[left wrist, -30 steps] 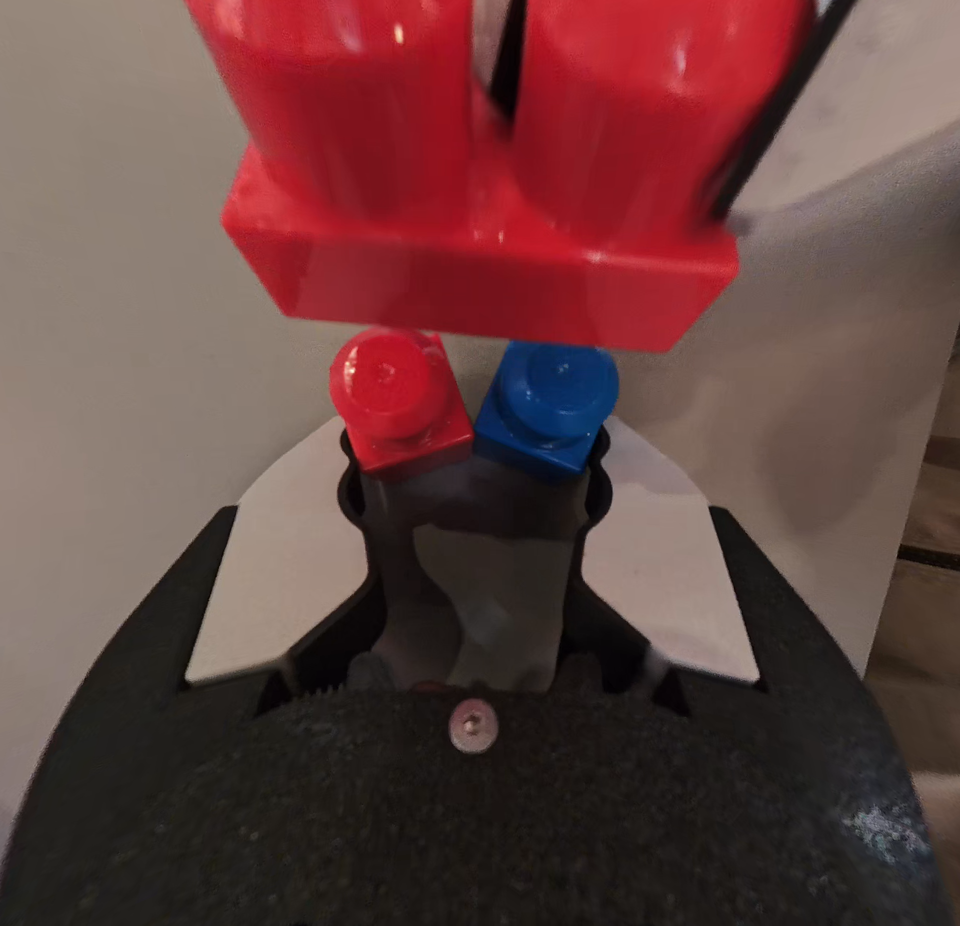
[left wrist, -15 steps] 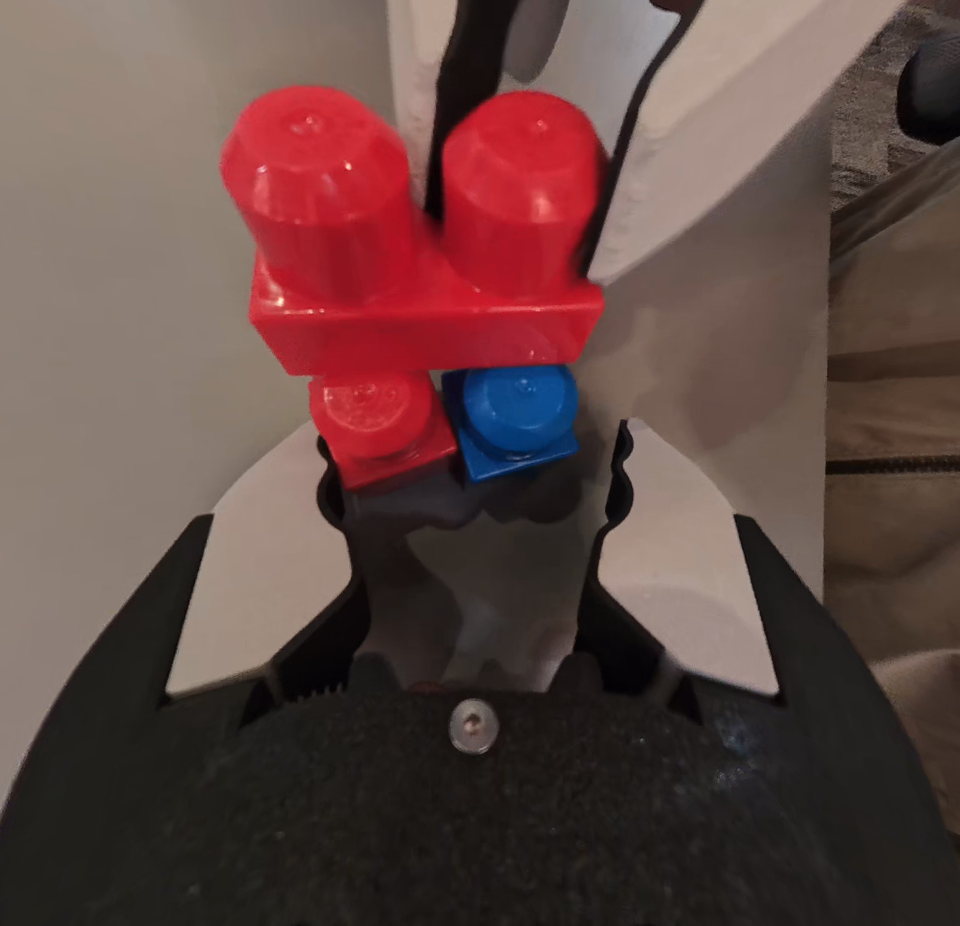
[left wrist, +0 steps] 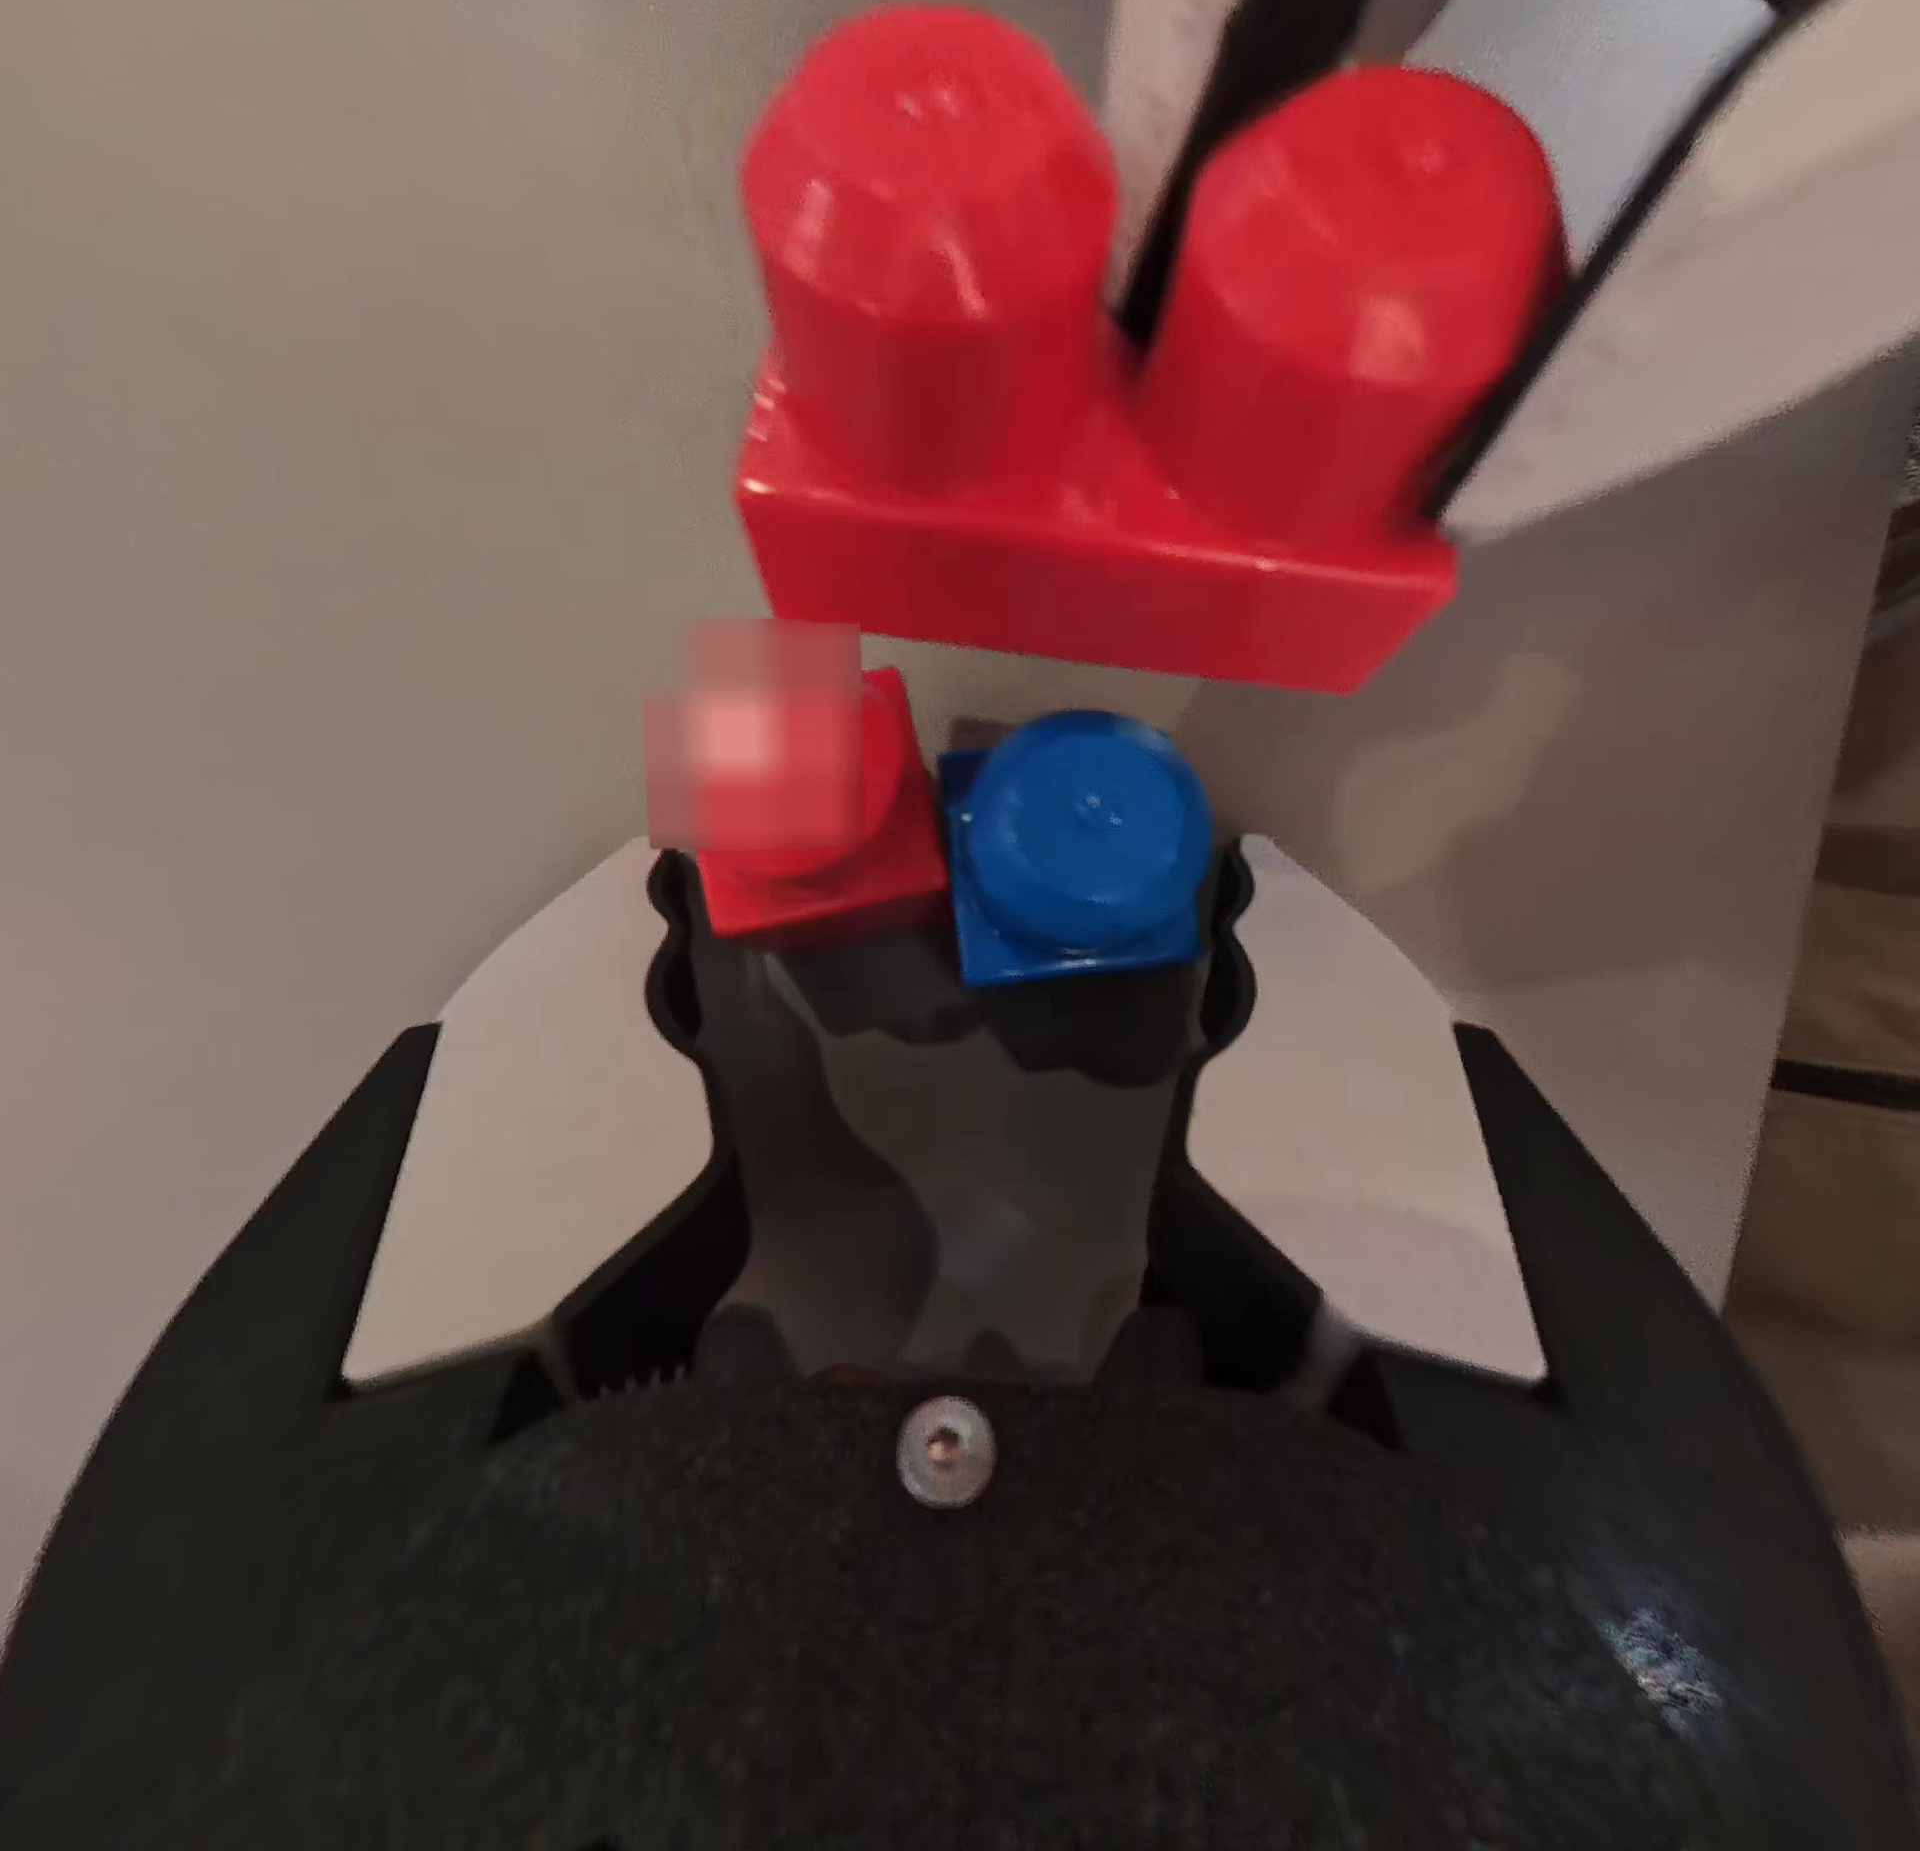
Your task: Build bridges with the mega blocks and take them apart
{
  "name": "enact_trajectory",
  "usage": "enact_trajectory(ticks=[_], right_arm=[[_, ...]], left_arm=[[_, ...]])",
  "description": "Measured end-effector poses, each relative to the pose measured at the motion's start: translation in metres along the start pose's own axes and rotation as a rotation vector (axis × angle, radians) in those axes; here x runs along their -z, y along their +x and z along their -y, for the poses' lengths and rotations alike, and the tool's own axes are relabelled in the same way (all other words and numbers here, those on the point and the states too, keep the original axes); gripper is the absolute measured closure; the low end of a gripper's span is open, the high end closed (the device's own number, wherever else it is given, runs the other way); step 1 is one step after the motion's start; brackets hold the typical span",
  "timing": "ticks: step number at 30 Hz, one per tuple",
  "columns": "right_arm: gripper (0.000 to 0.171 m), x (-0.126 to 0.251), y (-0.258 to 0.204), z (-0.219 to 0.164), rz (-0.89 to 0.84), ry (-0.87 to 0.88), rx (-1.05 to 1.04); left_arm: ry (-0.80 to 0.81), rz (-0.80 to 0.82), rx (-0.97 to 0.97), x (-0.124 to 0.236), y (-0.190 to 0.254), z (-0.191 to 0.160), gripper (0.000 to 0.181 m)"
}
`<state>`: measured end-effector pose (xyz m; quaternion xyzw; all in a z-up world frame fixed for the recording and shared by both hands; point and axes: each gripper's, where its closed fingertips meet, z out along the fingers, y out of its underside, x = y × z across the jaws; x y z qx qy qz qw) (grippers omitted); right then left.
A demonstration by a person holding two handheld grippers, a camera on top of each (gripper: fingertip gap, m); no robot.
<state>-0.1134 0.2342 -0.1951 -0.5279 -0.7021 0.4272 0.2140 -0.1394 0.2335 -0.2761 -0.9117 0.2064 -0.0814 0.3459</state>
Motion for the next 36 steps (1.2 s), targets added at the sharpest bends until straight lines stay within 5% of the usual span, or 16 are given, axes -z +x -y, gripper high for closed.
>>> enact_trajectory(ticks=[20, 36], right_arm=[[0.143, 0.004, 0.0, 0.008, 0.036, 0.046, 0.014], [0.143, -0.02, -0.001, 0.016, 0.172, -0.125, 0.153]], left_arm=[[0.024, -0.016, 0.016, -0.006, -0.006, 0.01, 0.094], [0.026, -0.036, 0.005, -0.006, -0.005, 0.01, 0.095]])
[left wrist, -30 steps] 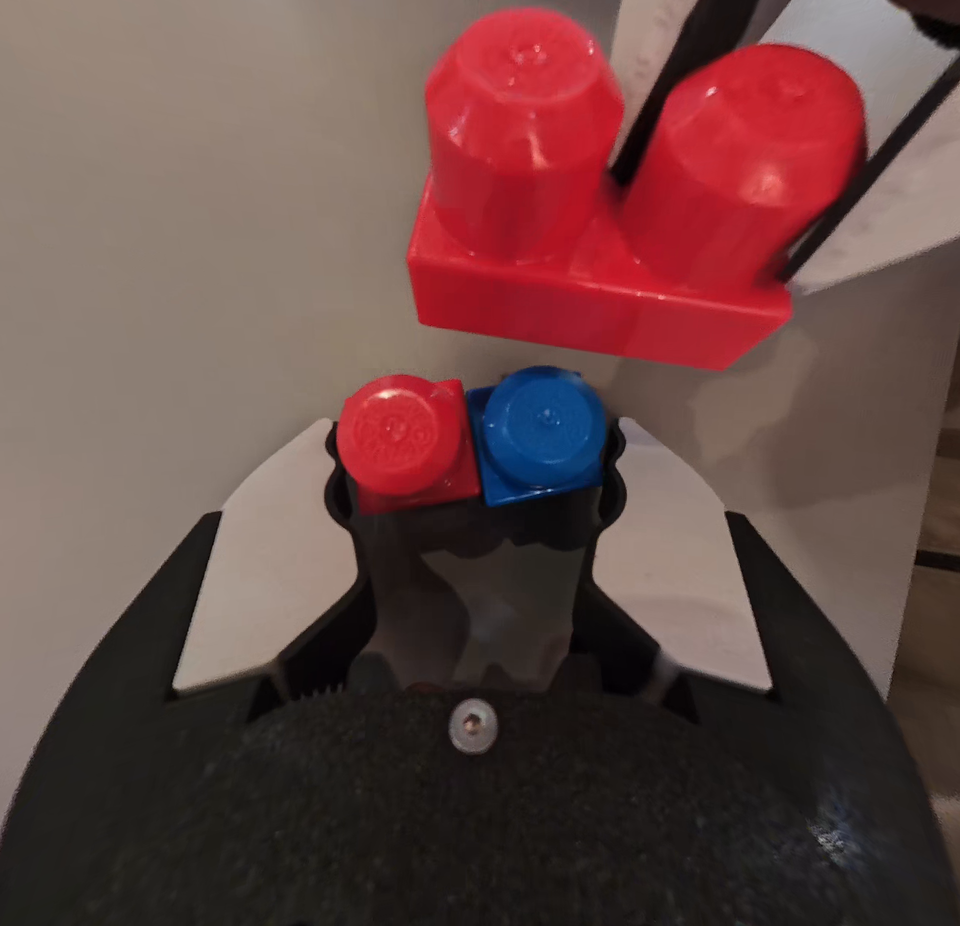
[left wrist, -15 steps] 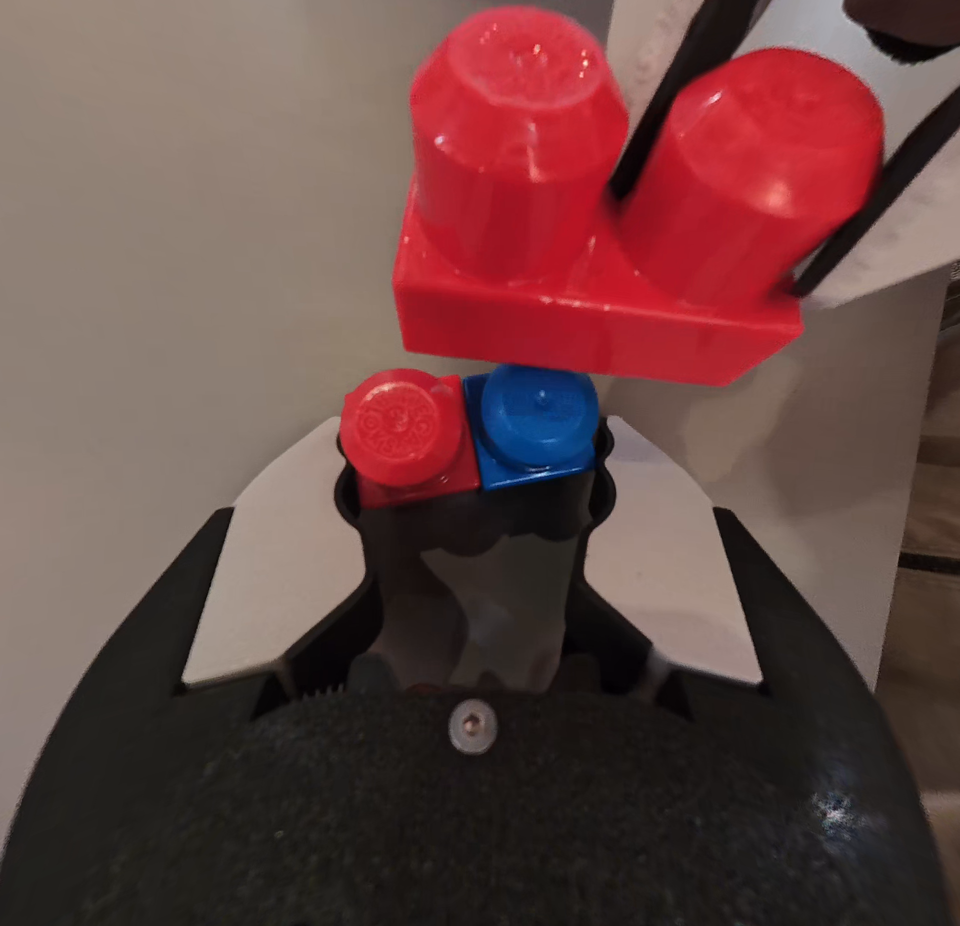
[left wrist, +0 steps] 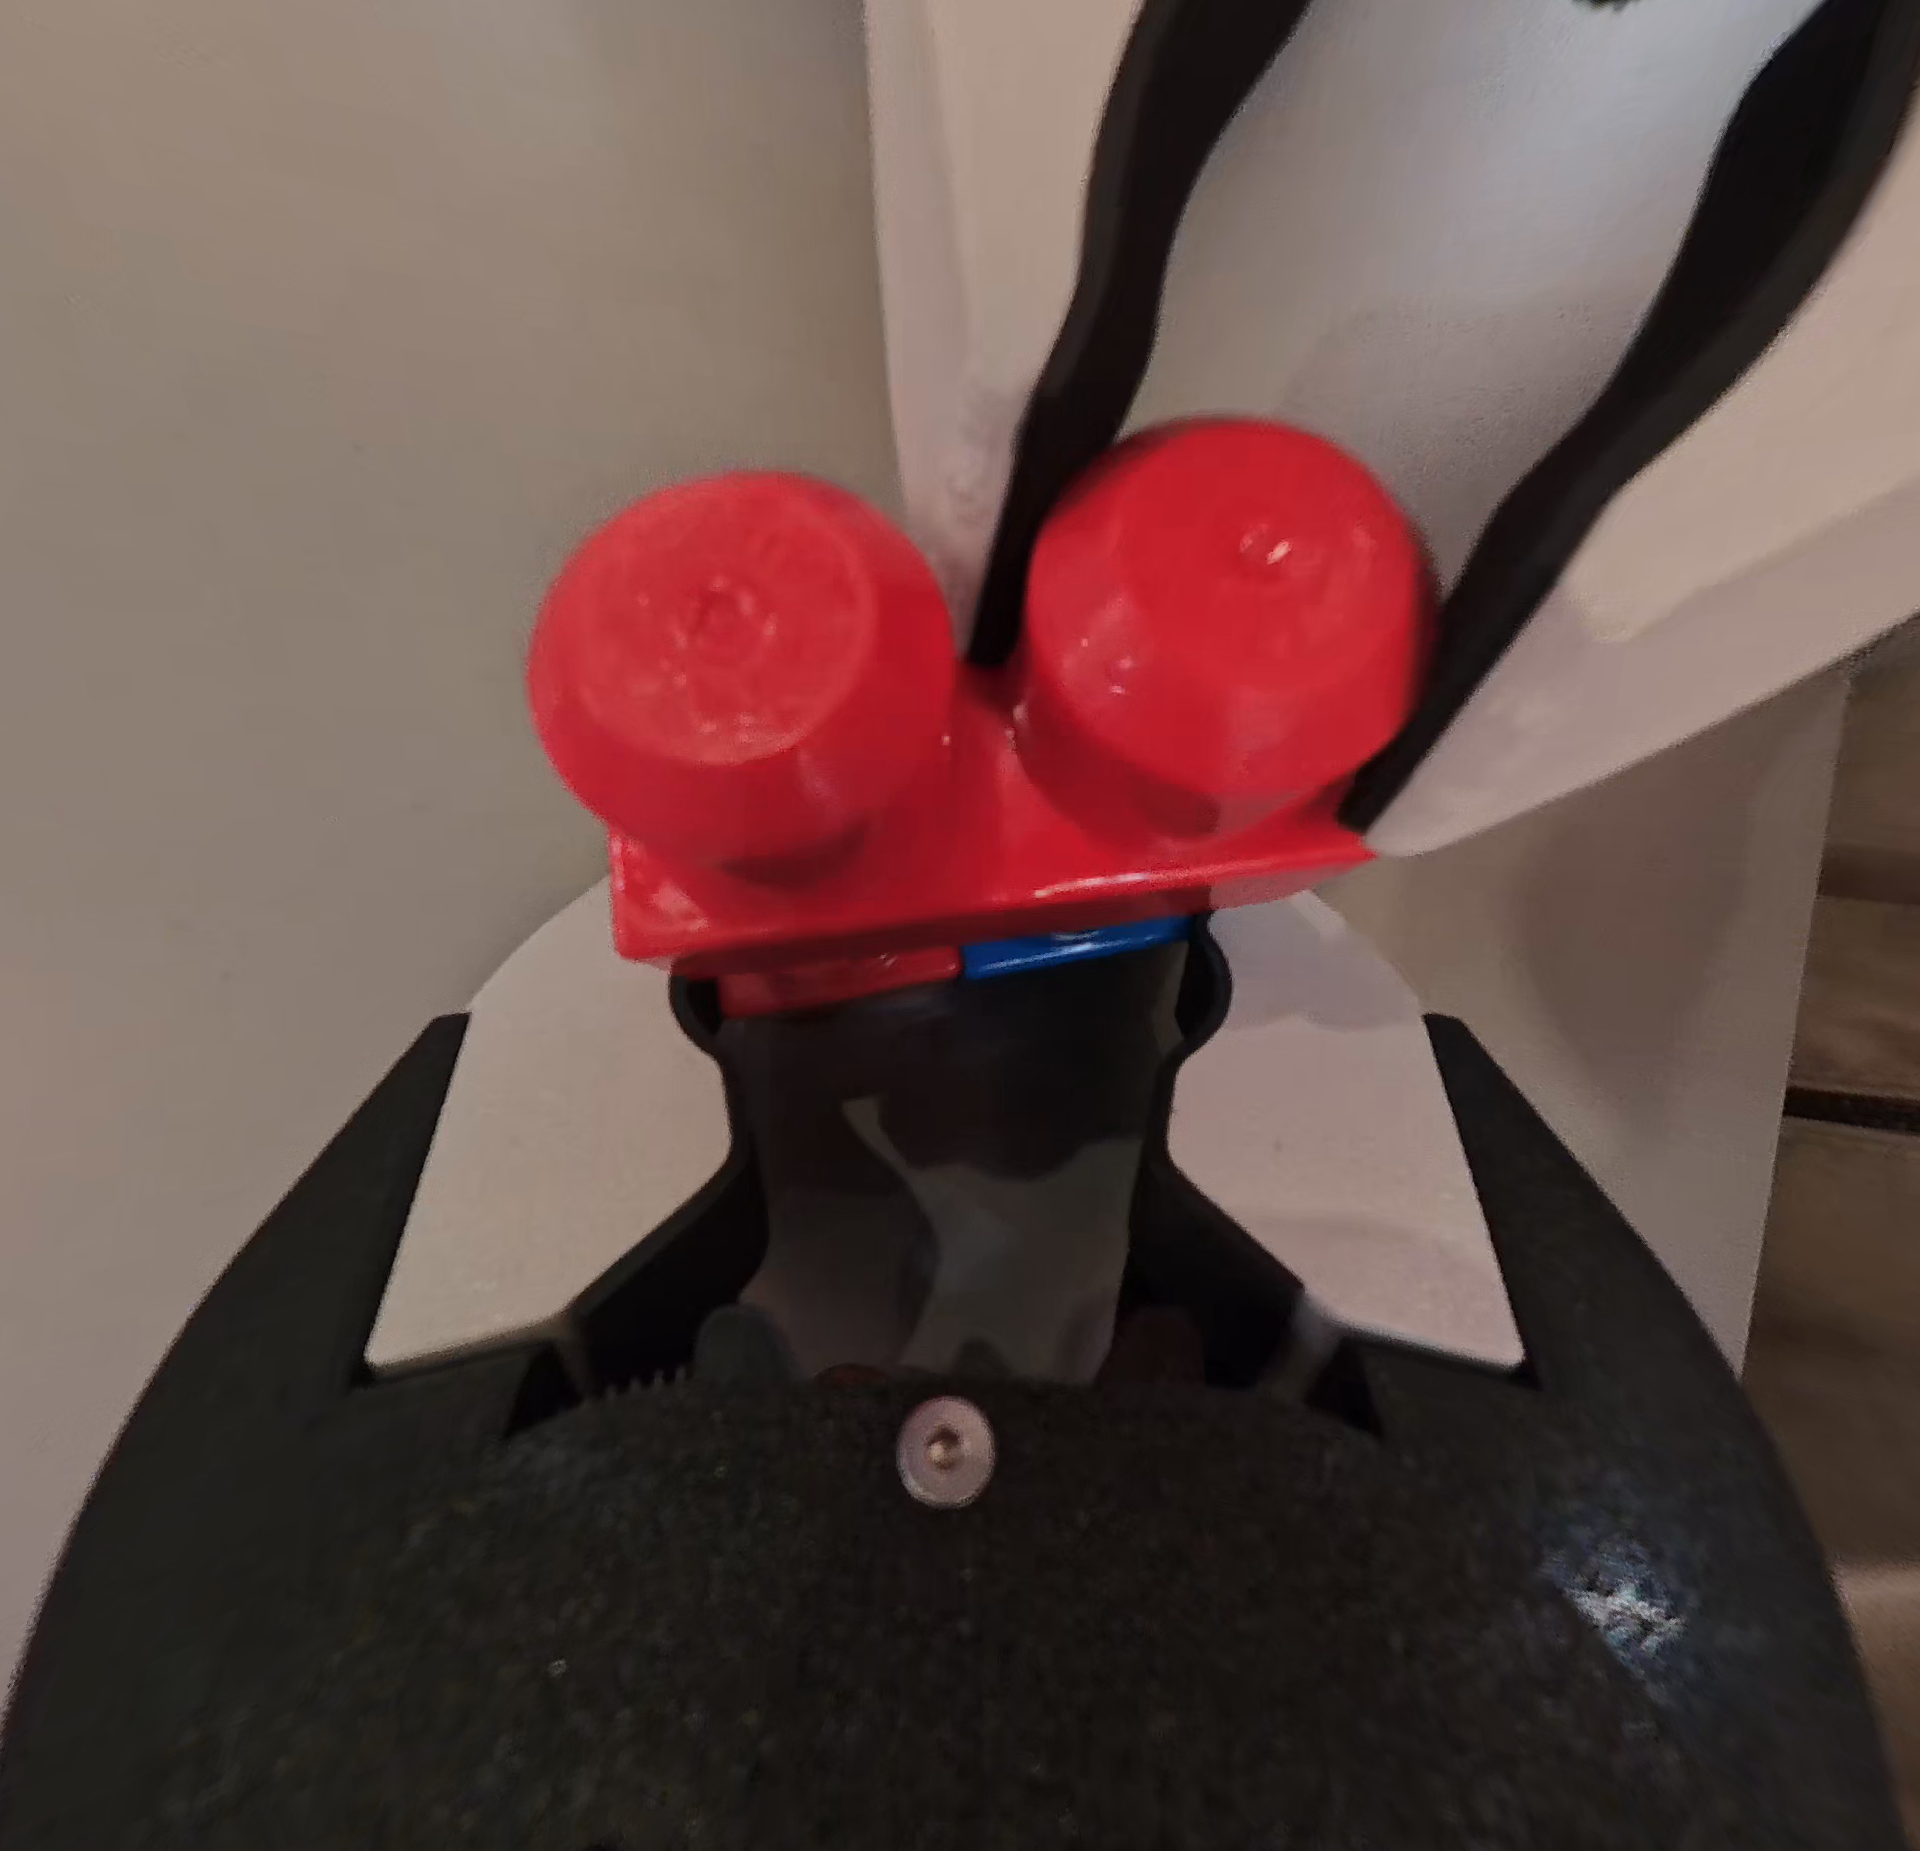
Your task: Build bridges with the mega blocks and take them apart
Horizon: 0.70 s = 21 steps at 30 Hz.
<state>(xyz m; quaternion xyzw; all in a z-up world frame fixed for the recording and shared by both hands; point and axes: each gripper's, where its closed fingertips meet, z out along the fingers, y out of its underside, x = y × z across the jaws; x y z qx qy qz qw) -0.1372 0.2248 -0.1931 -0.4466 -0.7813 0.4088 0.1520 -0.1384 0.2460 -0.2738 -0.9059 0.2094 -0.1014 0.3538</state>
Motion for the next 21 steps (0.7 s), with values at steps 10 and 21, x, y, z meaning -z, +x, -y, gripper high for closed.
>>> enact_trajectory(ticks=[10, 21], right_arm=[[0.142, -0.0065, 0.0019, -0.0114, -0.006, -0.015, -0.034], [0.121, 0.0003, -0.004, -0.004, -0.03, 0.051, -0.057]], left_arm=[[0.001, -0.013, -0.001, 0.0009, 0.0023, -0.0008, 0.091], [-0.003, -0.011, -0.007, 0.0004, 0.0031, -0.0012, 0.087]])
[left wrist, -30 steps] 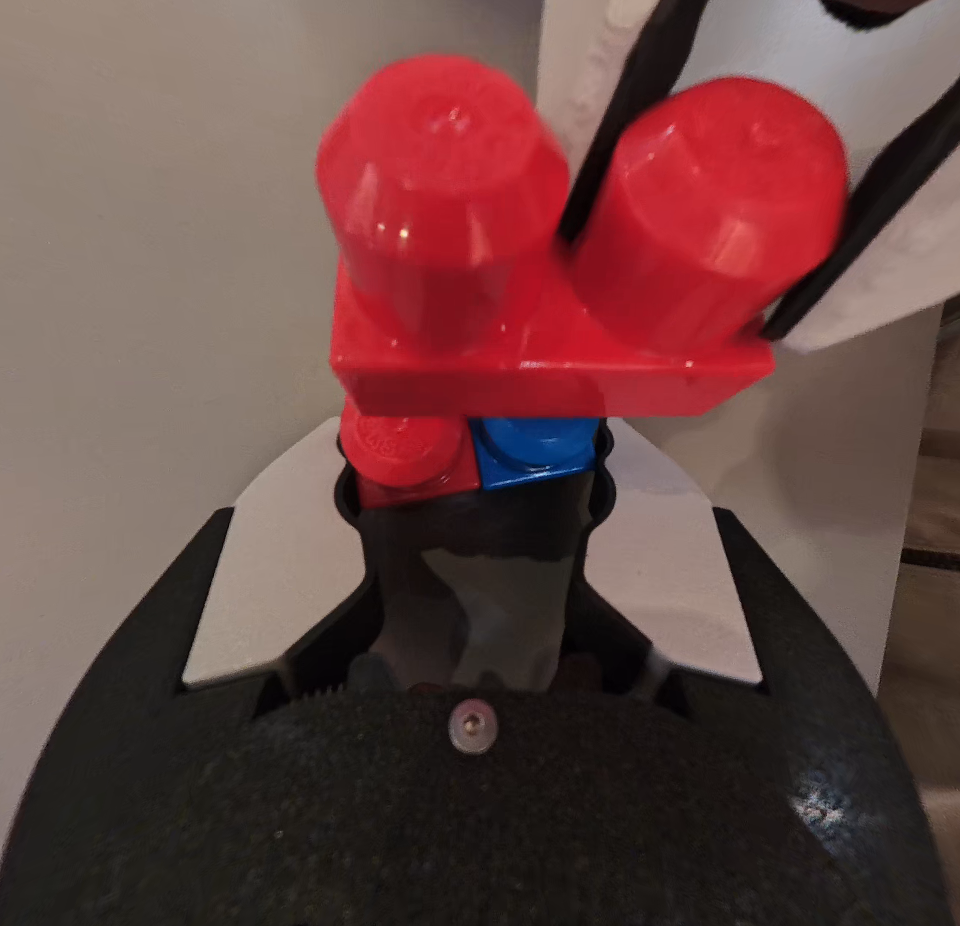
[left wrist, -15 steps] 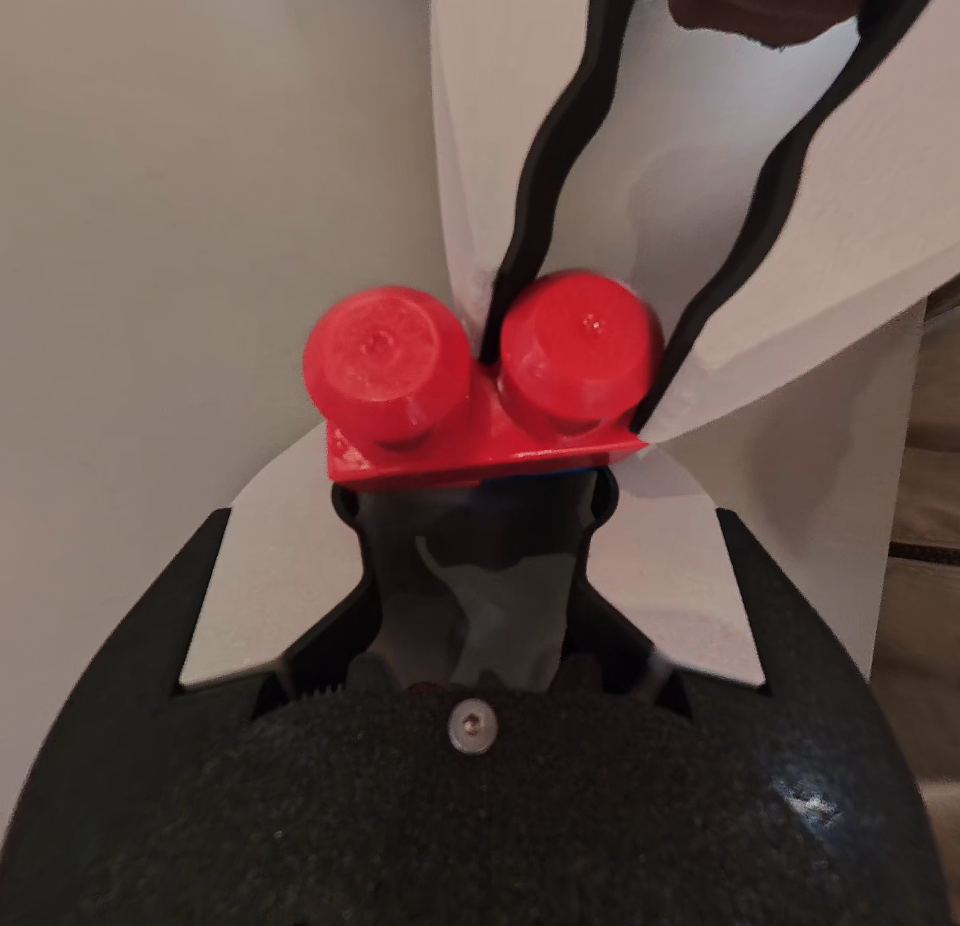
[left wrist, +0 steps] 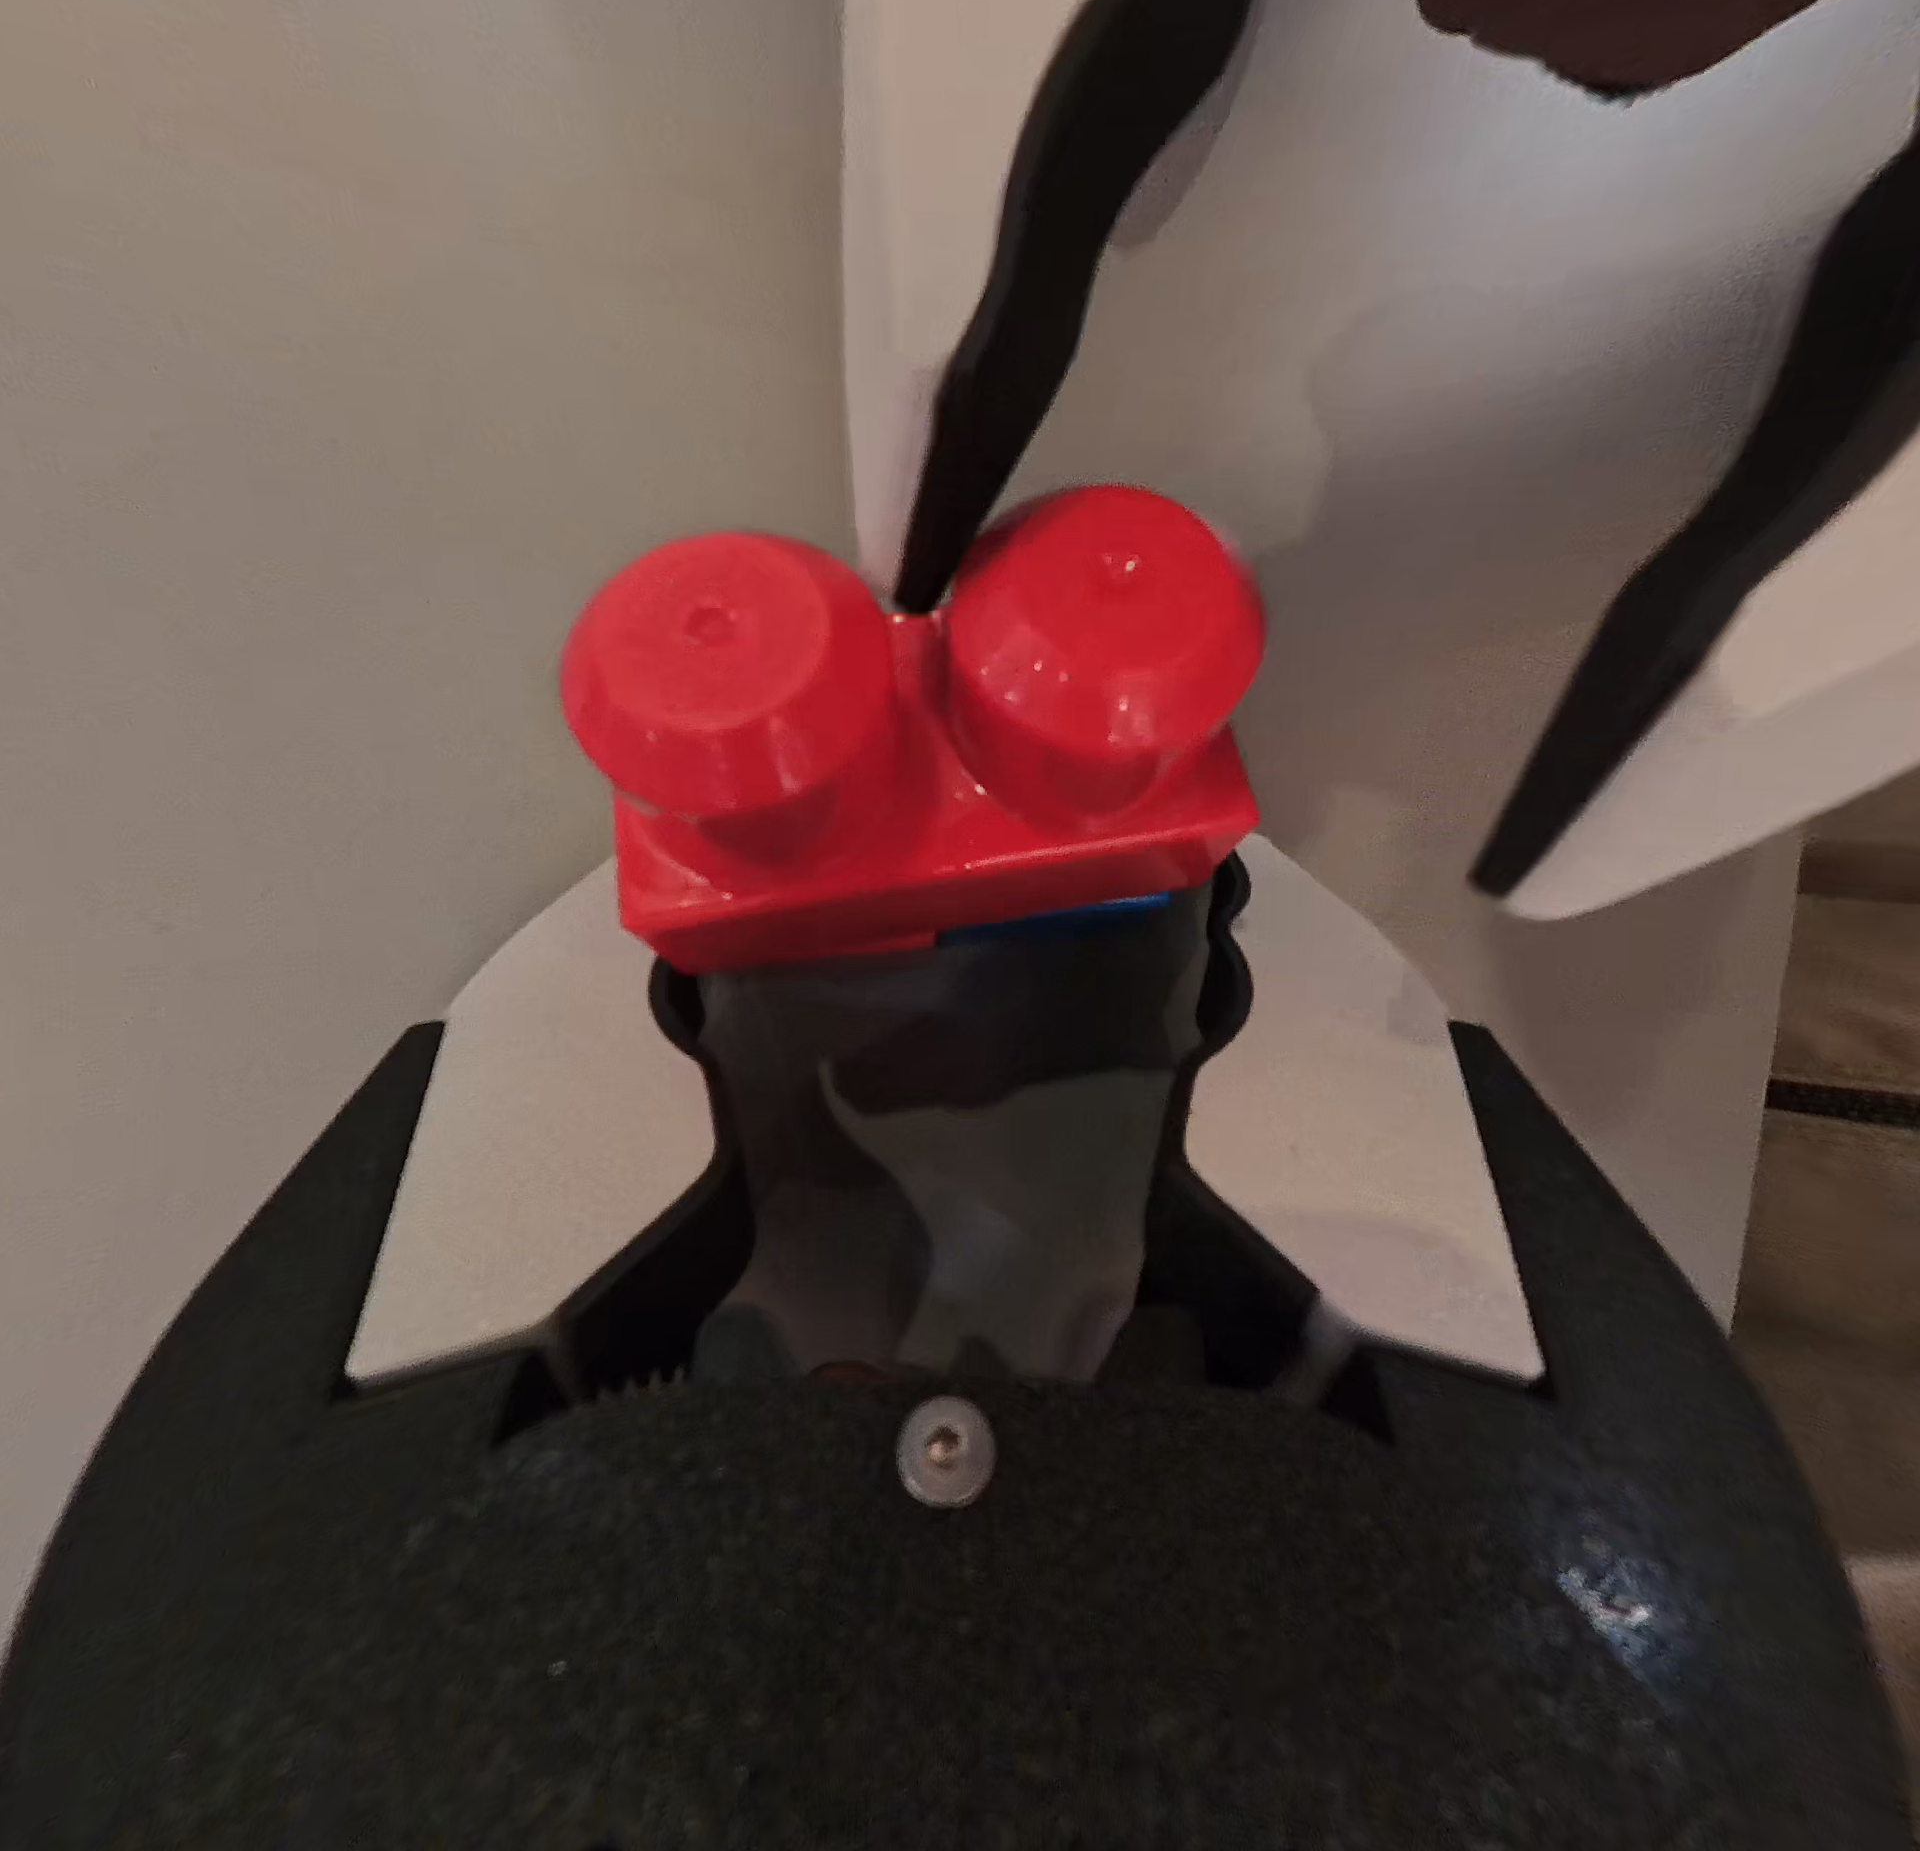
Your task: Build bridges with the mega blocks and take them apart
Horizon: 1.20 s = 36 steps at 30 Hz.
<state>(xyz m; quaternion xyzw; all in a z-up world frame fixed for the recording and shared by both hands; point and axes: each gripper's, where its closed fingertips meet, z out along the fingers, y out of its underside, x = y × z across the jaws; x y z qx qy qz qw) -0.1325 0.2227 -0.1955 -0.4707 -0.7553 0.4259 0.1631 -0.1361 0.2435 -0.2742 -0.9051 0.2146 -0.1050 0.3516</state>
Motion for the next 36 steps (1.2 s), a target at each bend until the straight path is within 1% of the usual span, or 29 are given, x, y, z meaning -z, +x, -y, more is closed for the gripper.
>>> enact_trajectory(ticks=[4, 7, 10, 14, 21, 25, 27, 29, 31, 33, 36], right_arm=[[0.119, 0.012, 0.008, -0.002, -0.064, 0.021, -0.015], [0.112, 0.017, 0.015, -0.007, -0.134, 0.031, -0.07], [0.114, 0.013, 0.015, -0.014, -0.23, 0.037, -0.113], [0.113, 0.012, 0.01, -0.022, -0.354, 0.048, -0.131], [0.113, 0.015, 0.007, -0.035, -0.45, 0.082, -0.192], [0.113, 0.014, 0.008, -0.047, -0.467, 0.041, -0.186], [0.114, 0.021, 0.011, -0.051, -0.493, 0.038, -0.187], [0.115, 0.028, 0.013, -0.054, -0.504, 0.041, -0.202], [0.115, 0.037, 0.016, -0.055, -0.527, 0.053, -0.204], [0.116, 0.045, 0.018, -0.054, -0.543, 0.066, -0.202], [0.117, 0.054, 0.02, -0.052, -0.55, 0.09, -0.2]], left_arm=[[0.001, -0.002, 0.008, -0.001, 0.0, 0.001, 0.085], [0.003, 0.008, 0.02, -0.002, 0.0, 0.002, 0.085], [0.004, 0.018, 0.032, -0.002, 0.001, 0.003, 0.083], [0.012, 0.008, 0.048, 0.003, 0.004, -0.001, 0.086], [0.031, 0.013, 0.063, 0.019, 0.008, -0.013, 0.086], [0.114, 0.034, 0.096, 0.035, 0.006, -0.012, 0.093], [0.126, 0.07, 0.141, 0.039, 0.0, -0.015, 0.087], [0.121, 0.152, 0.235, 0.04, -0.009, -0.017, 0.083], [0.124, 0.165, 0.287, 0.035, -0.004, -0.014, 0.074], [0.09, 0.196, 0.29, 0.028, -0.001, -0.013, 0.068], [0.066, 0.185, 0.259, 0.015, 0.005, -0.006, 0.068]])
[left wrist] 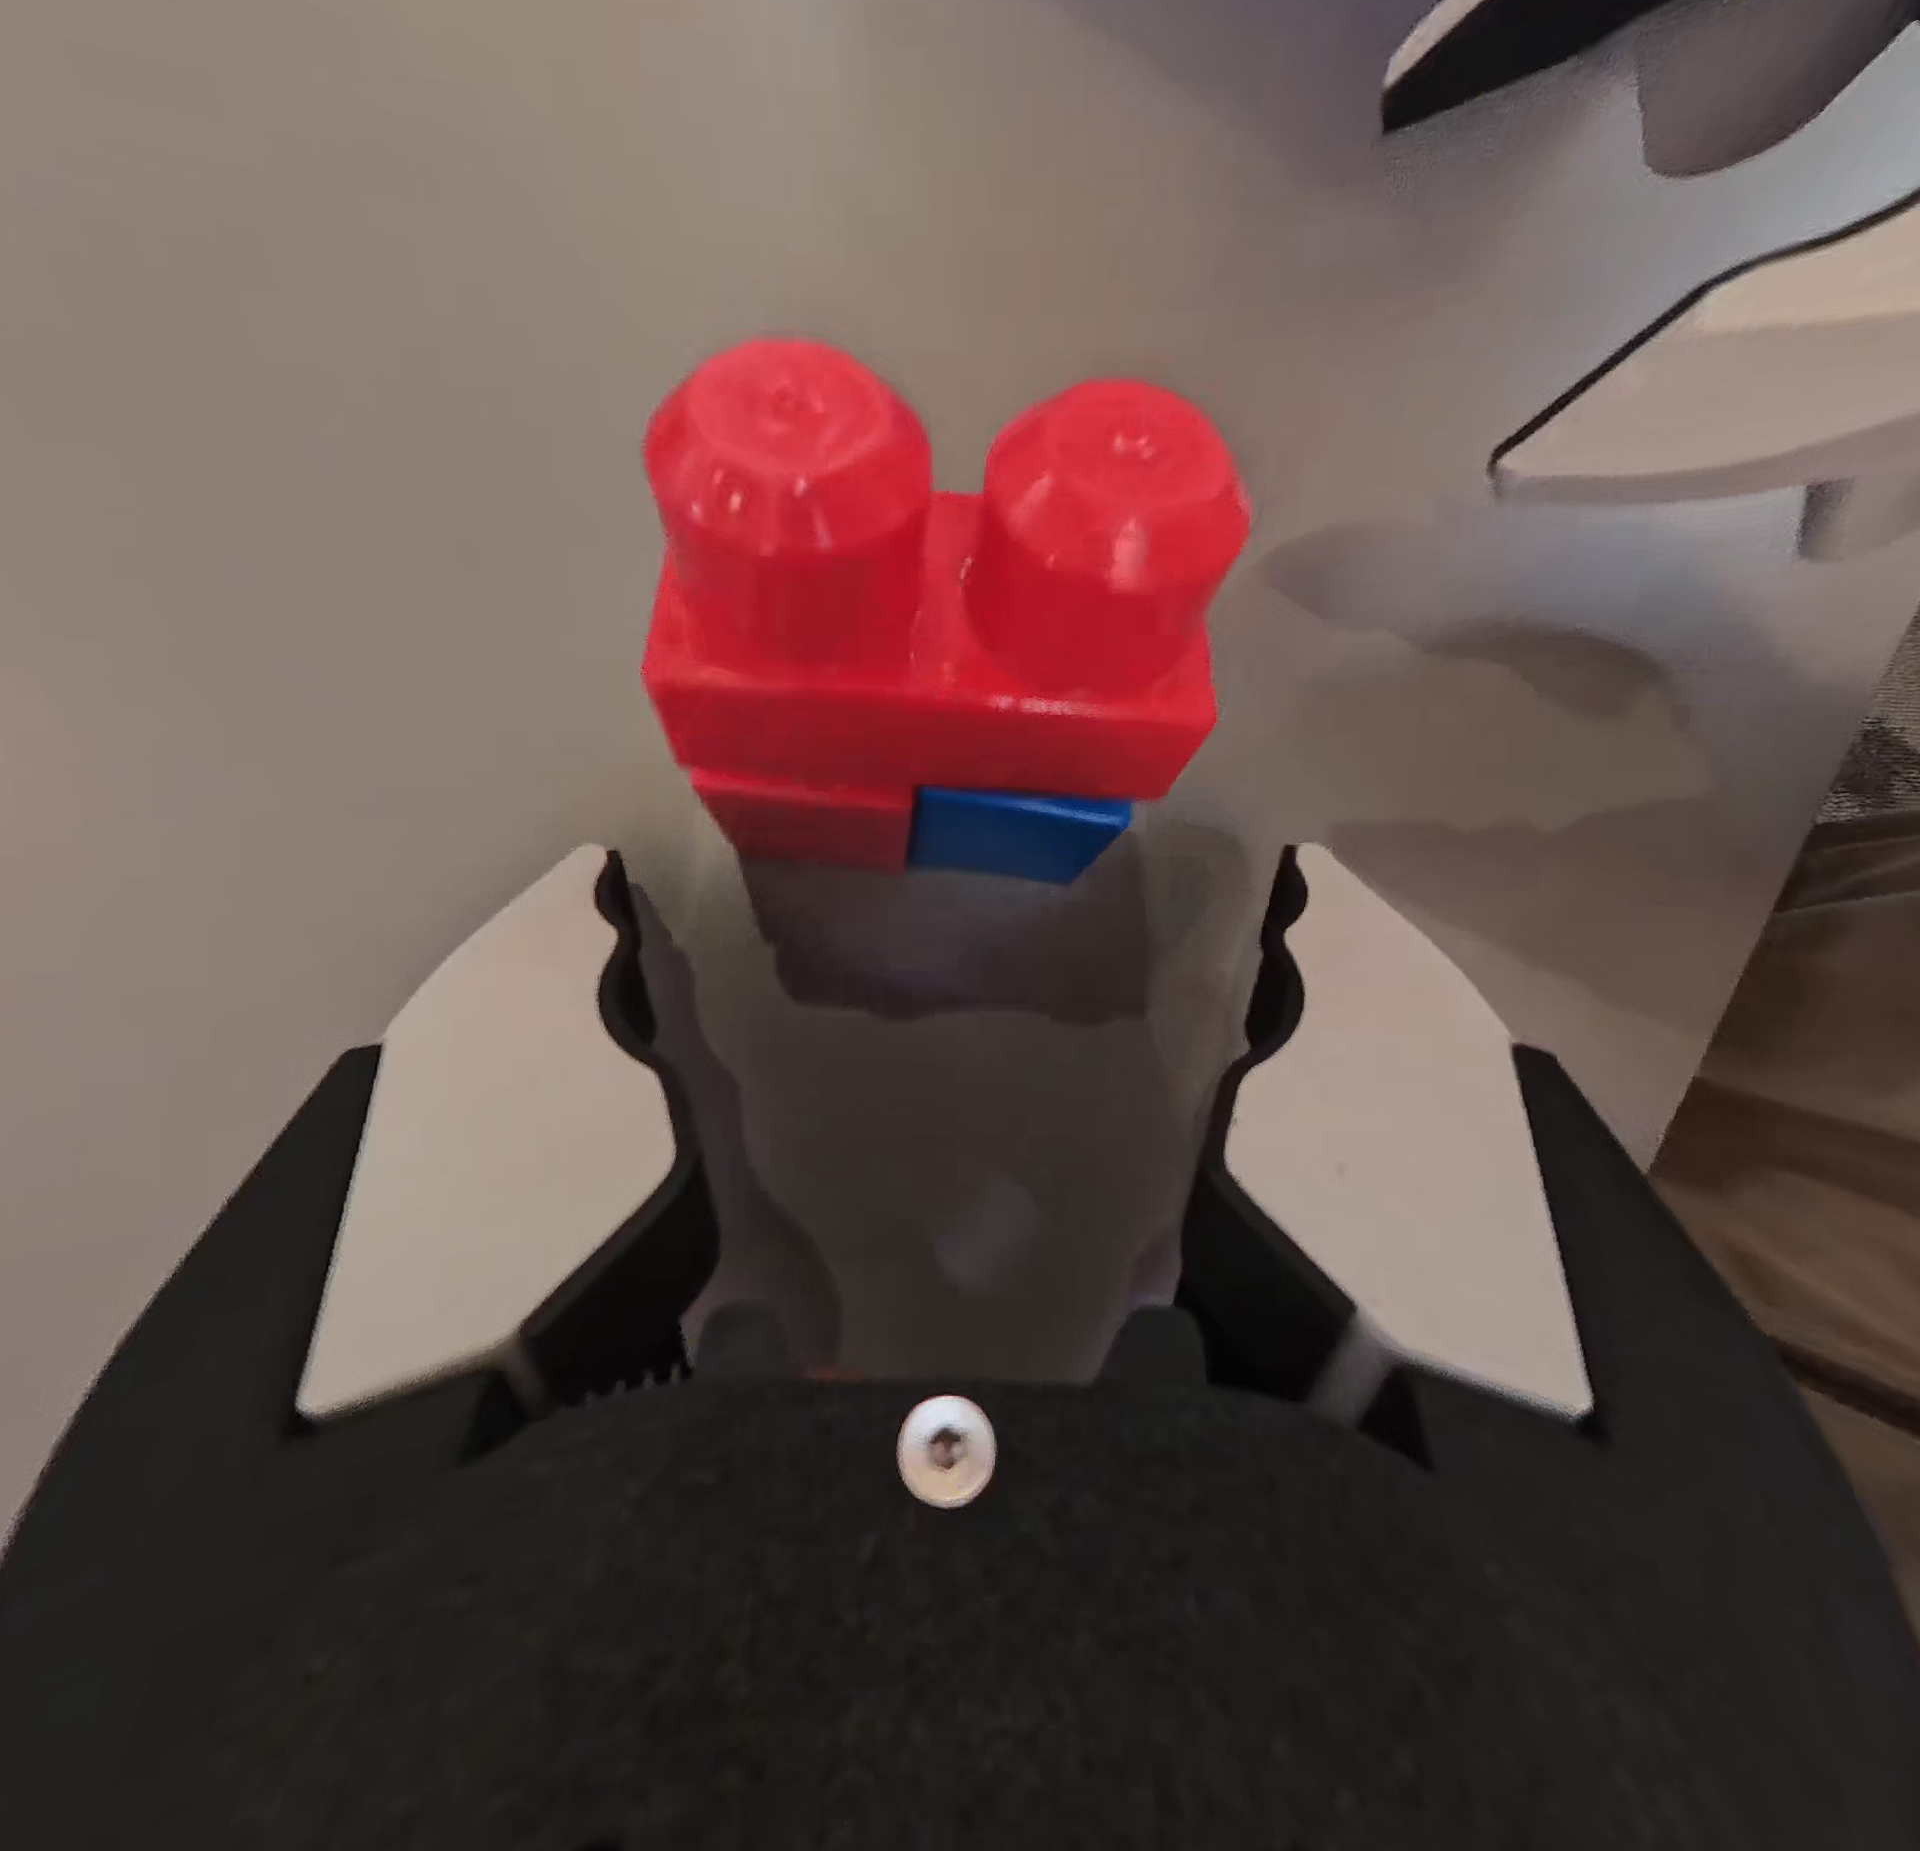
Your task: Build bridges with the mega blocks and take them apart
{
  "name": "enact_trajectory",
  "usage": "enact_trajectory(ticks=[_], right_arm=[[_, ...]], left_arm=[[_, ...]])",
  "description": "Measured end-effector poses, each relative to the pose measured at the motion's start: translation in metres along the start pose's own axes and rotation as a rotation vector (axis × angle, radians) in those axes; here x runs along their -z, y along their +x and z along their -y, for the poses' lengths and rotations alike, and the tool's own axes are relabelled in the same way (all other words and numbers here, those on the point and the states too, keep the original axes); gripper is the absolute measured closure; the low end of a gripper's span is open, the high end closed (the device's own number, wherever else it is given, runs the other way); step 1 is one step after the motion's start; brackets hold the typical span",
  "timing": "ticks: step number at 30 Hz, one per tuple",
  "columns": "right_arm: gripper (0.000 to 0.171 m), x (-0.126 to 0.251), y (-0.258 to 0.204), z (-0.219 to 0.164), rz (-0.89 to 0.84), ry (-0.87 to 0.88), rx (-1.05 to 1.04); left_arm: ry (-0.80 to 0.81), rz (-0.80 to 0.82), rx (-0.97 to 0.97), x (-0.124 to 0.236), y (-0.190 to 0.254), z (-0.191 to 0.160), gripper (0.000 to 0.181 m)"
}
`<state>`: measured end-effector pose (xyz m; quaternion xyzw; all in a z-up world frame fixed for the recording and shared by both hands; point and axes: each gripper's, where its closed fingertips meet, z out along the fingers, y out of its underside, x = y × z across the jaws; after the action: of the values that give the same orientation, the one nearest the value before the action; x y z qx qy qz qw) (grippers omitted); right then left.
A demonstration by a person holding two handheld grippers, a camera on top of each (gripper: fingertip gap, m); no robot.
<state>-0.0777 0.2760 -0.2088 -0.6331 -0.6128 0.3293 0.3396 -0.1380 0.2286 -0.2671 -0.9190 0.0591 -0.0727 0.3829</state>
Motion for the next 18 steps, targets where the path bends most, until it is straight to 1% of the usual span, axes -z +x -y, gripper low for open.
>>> enact_trajectory(ticks=[6, 10, 18], right_arm=[[0.118, 0.009, 0.003, 0.004, 0.006, 0.023, 0.021], [0.119, 0.011, 0.005, 0.007, 0.01, 0.044, 0.01], [0.121, 0.01, 0.003, 0.005, 0.027, 0.043, 0.005]], left_arm=[[-0.04, -0.023, -0.018, -0.019, 0.001, 0.01, 0.07], [-0.039, -0.026, -0.026, -0.022, -0.001, 0.014, 0.073], [-0.043, 0.026, -0.05, -0.023, -0.006, 0.014, 0.09]])
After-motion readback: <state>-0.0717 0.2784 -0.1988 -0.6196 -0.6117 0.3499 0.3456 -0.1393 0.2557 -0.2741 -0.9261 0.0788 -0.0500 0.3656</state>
